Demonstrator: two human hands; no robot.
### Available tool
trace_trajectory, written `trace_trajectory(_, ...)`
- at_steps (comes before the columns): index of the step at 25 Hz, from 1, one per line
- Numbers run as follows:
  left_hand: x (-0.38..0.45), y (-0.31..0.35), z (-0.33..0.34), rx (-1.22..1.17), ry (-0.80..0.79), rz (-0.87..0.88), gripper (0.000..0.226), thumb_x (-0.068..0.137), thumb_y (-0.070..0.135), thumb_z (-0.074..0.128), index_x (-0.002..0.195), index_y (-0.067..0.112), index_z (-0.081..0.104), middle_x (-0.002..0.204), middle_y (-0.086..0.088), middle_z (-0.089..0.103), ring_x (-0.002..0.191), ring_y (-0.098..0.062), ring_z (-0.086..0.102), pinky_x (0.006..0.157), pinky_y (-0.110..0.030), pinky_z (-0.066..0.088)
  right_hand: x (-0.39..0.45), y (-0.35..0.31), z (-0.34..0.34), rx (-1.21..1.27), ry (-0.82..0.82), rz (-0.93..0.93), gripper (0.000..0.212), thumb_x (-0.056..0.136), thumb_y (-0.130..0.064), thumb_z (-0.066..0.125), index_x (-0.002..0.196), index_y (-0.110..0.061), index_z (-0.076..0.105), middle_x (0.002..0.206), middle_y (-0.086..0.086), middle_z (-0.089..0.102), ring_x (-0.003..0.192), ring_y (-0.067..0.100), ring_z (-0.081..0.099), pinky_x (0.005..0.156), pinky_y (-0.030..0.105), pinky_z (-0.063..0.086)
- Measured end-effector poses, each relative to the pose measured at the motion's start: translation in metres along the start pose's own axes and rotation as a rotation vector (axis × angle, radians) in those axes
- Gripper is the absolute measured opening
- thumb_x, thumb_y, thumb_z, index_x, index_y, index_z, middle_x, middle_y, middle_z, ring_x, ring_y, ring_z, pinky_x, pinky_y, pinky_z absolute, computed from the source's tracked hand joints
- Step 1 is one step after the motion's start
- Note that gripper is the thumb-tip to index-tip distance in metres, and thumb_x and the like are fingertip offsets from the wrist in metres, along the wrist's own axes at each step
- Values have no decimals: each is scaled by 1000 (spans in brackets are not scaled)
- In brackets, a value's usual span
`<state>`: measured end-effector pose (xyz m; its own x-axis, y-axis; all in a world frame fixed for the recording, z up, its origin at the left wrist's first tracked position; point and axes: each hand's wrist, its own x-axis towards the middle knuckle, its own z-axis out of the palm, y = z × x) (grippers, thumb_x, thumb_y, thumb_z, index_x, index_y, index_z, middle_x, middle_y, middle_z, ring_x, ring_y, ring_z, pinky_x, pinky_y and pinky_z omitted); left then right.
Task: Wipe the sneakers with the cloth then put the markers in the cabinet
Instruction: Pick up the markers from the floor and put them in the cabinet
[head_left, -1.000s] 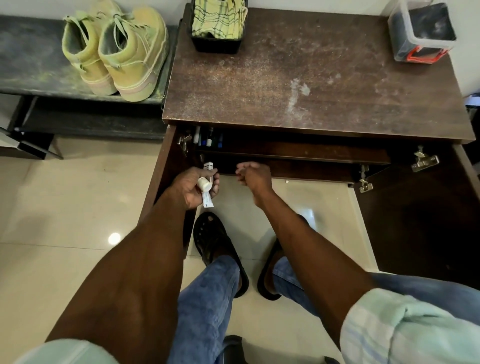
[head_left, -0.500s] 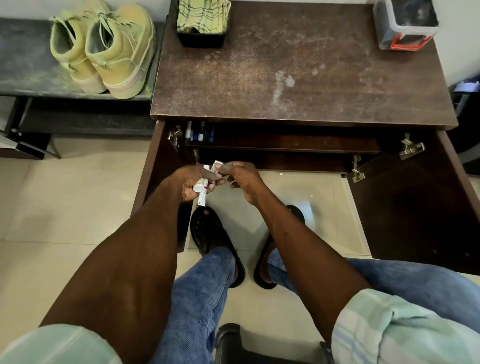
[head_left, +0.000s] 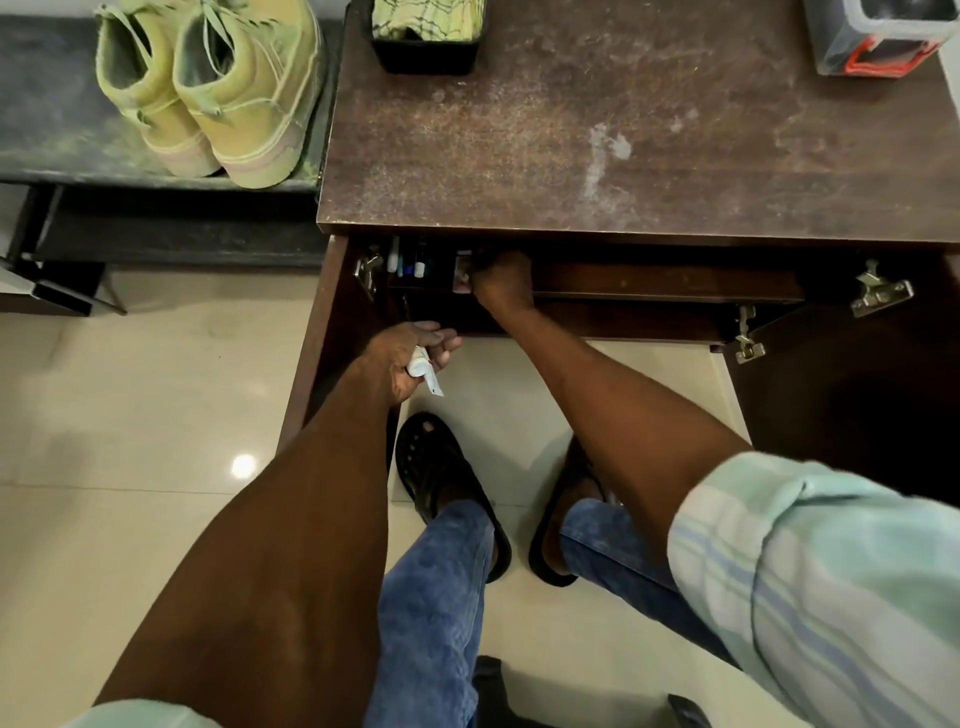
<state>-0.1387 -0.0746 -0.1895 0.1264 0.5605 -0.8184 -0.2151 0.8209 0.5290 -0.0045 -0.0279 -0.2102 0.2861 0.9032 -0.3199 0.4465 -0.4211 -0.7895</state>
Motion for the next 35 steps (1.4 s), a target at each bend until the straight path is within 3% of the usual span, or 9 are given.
trace_trajectory(2, 4, -1, -1, 2, -6, -5, 39, 97, -10, 37, 136, -5, 36, 99, -15, 60, 79, -19, 61, 42, -16, 48, 14, -3, 3, -54, -41, 37, 29, 88, -11, 62, 115, 1, 64, 123, 17, 62, 117, 27, 57, 82, 10, 39)
trace_trajectory(5, 10, -2, -7, -9, 7, -11, 33, 97, -8, 38, 130, -3, 40, 93, -14, 60, 77, -19, 62, 42, -17, 49, 24, -8, 12, -28, -21, 93, 39, 91, -15, 58, 128, -1, 53, 137, 16, 51, 130, 29, 45, 108, 30, 34)
trace_trajectory(9, 14, -5, -13, -2, 10, -34, 14, 98, -4, 39, 106, -3, 51, 82, -12, 64, 56, -12, 66, 41, -16, 48, 27, -5, 22, -71, 90, 121, 39, 98, -19, 46, 134, -5, 48, 143, 13, 46, 133, 24, 40, 104, 19, 25)
trace_trajectory(13, 12, -3, -14, -55, 34, -50, 14, 97, -1, 43, 88, -1, 54, 57, -9, 67, 51, -13, 64, 41, -17, 47, 27, -2, 23, -113, 41, 110, 38, 96, -19, 48, 132, -5, 51, 139, 14, 49, 131, 27, 43, 106, 24, 30)
trace_trajectory(17, 4, 6, -13, -262, -55, -13, 17, 94, -9, 36, 103, 1, 46, 81, -20, 65, 67, -21, 64, 54, -24, 50, 7, 7, 9, 27, 97, 55, 25, 91, -15, 52, 107, -3, 68, 112, 19, 66, 108, 32, 60, 95, 36, 46)
trace_trajectory(21, 1, 11, -6, -346, -129, 36, 28, 94, -12, 30, 113, 1, 46, 120, -22, 58, 111, -29, 59, 94, -39, 46, -50, 23, -12, 352, -96, 281, 13, 88, -19, 60, 86, -9, 68, 71, 4, 64, 58, 15, 55, 51, 27, 44)
trace_trajectory(27, -5, 7, 4, -206, -101, 48, 44, 96, -11, 36, 138, 1, 38, 139, -18, 49, 132, -29, 46, 107, -43, 39, -88, 21, -27, 472, -533, 332, 26, 89, -22, 64, 107, -4, 65, 87, 9, 72, 68, 14, 64, 60, 25, 46)
trace_trajectory(31, -2, 10, 13, -213, -47, 48, 14, 96, -6, 44, 98, 2, 55, 106, -17, 60, 100, -27, 61, 94, -41, 50, -82, 23, -32, 585, -298, 327, 8, 86, -11, 66, 92, -5, 65, 74, 10, 68, 55, 12, 57, 53, 24, 42)
trace_trajectory(35, -3, 4, 14, 43, -25, -9, 5, 93, 6, 59, 90, 3, 62, 81, -12, 61, 64, -11, 59, 49, -15, 53, -63, 28, -32, 737, -15, 358, 8, 83, -11, 70, 77, -11, 64, 66, 4, 63, 51, 7, 52, 47, 19, 39)
